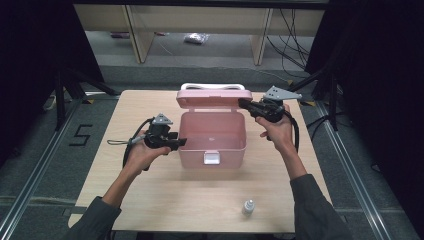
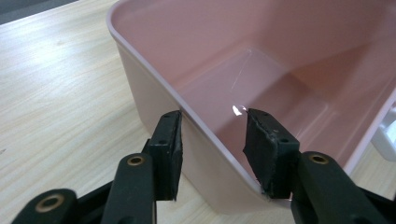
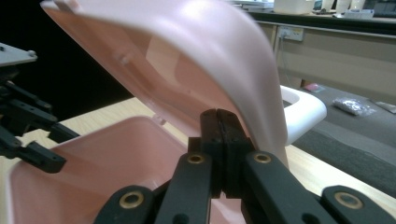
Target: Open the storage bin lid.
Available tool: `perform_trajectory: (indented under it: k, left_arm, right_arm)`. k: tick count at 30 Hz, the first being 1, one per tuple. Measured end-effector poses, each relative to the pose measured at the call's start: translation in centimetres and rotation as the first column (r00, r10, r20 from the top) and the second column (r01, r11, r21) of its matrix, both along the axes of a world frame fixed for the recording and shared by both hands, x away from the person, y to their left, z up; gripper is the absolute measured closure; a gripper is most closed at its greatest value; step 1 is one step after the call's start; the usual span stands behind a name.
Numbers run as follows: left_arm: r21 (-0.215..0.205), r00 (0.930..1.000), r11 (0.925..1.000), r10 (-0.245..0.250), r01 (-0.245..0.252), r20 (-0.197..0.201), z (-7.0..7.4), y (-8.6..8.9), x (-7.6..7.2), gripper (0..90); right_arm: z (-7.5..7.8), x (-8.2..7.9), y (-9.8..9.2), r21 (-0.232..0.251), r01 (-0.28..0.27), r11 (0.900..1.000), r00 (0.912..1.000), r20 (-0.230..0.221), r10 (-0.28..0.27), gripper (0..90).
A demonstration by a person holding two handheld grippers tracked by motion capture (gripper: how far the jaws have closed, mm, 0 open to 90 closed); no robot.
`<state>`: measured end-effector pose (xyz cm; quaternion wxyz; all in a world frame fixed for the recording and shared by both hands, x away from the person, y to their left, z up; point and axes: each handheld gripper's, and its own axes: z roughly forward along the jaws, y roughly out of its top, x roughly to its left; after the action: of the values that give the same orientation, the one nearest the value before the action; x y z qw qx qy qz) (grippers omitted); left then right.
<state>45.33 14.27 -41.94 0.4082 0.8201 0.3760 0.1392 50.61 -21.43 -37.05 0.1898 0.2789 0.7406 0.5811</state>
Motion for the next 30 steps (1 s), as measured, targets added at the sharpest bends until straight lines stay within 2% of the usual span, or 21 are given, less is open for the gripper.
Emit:
perform_trajectory:
  k: [1,7,8,9,15,17,19,20,21,22,27,28,29,30]
  left_arm:
    - [-0.005,1.0,1.0,0.003,-0.003,-0.004,0.0,-0.1,-0.1,56.4]
    - [0.004,1.0,1.0,0.006,-0.006,-0.002,0.1,-0.2,-0.5,56.1]
    - [0.002,1.0,1.0,0.007,-0.007,-0.005,0.1,-0.3,-0.5,56.1]
    - [0.007,1.0,1.0,0.005,-0.005,-0.006,0.1,-0.2,-0.5,56.0]
    - [0.003,1.0,1.0,0.004,-0.004,-0.007,0.1,-0.3,-0.6,56.0]
    - [0.017,1.0,0.9998,-0.006,0.006,-0.004,0.1,-0.2,-0.6,56.0]
    - [0.014,1.0,0.9999,-0.006,0.006,-0.003,0.1,-0.3,-0.7,56.0]
    - [0.013,1.0,0.9999,-0.006,0.006,-0.003,0.1,-0.3,-0.7,55.9]
    - [0.013,1.0,0.9999,-0.007,0.007,-0.002,0.1,-0.3,-0.7,55.9]
    - [0.011,1.0,0.9999,-0.006,0.006,-0.004,0.1,-0.3,-0.8,55.9]
    - [0.012,0.9999,0.9999,-0.011,0.011,-0.007,0.2,-0.3,-1.0,55.6]
    - [0.043,0.9994,0.999,-0.009,0.008,0.034,0.2,-0.1,-0.8,55.5]
    - [0.002,0.9997,1.0,-0.006,0.006,-0.023,0.1,-0.4,-1.2,55.4]
    - [-0.001,0.9997,1.0,-0.008,0.008,-0.024,0.1,-0.4,-1.3,55.3]
  right_arm:
    - [-0.1,0.0,0.1,0.006,0.009,1.0,0.9998,-0.016,-0.009,90.0]
    - [-0.9,1.2,-0.7,0.003,0.028,1.0,0.9996,-0.009,-0.028,90.0]
    - [-1.0,1.3,-0.7,0.022,0.035,0.999,0.9991,-0.026,-0.034,90.0]
    - [-1.3,1.6,-0.9,0.02,0.043,0.999,0.9985,-0.034,-0.043,90.0]
    - [-1.7,2.2,-1.1,0.026,0.043,0.999,0.9986,-0.032,-0.043,90.0]
    - [-1.7,2.3,-1.1,0.029,0.045,0.999,0.9983,-0.039,-0.044,90.0]
    - [-1.8,2.4,-1.1,0.036,0.062,0.997,0.9977,-0.028,-0.061,90.0]
    - [-1.7,2.5,-1.2,0.026,0.047,0.999,0.9982,-0.038,-0.046,90.0]
    - [-1.7,2.7,-1.3,0.016,0.051,0.999,0.9987,-0.009,-0.051,90.0]
    - [-1.7,2.7,-1.2,0.024,0.05,0.998,0.998,-0.04,-0.049,90.0]
    - [-1.7,3.3,-1.2,0.014,0.055,0.998,0.9978,-0.037,-0.055,90.0]
    - [-1.7,3.3,-1.1,0.015,0.058,0.998,0.9977,-0.037,-0.057,90.0]
    - [-1.8,3.3,-1.1,0.021,0.066,0.998,0.997,-0.043,-0.065,90.0]
    - [-1.8,3.5,-1.1,0.009,0.067,0.998,0.9972,-0.035,-0.067,90.0]
